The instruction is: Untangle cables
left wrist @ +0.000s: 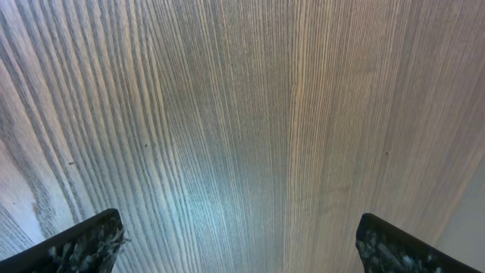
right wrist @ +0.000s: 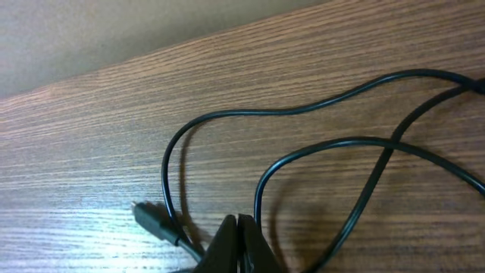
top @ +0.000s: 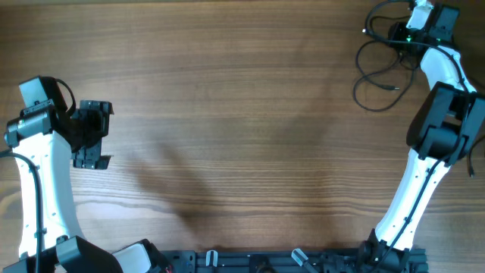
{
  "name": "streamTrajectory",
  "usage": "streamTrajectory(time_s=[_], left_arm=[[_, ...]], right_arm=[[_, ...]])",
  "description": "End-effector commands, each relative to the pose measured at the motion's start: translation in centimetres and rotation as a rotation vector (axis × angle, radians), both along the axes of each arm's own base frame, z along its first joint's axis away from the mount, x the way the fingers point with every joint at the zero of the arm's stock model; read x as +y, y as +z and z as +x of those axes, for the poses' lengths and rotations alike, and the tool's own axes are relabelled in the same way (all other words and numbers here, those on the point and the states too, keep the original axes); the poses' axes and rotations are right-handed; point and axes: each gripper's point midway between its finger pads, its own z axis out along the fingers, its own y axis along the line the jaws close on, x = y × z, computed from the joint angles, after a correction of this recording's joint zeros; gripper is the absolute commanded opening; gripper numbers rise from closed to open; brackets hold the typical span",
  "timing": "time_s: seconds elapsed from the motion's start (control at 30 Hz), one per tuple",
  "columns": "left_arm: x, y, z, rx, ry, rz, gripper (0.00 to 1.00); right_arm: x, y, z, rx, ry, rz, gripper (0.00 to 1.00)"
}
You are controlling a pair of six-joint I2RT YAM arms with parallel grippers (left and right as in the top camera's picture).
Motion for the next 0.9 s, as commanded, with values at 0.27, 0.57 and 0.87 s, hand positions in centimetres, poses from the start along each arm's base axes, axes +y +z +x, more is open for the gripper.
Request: streamTrajectory(time_s=[0.27,0.57,0.87], left_arm=[[0.1,0.7,0.1,-0.019,-0.012,0.026,1.0],[0.1,0.7,0.1,-0.019,-0.012,0.026,1.0],[0.1,0.7,0.1,-0.019,-0.012,0.026,1.0]], right_arm=[[-14.3,-4.2,-4.3,0.053,-0.266,-0.114,0.05],[-15.1,-0.8,-3.4,-0.063,-0.195,-0.023,0.04],[-19.0,2.7,-7.2,0.068,-0.427,-0.038,0.04]])
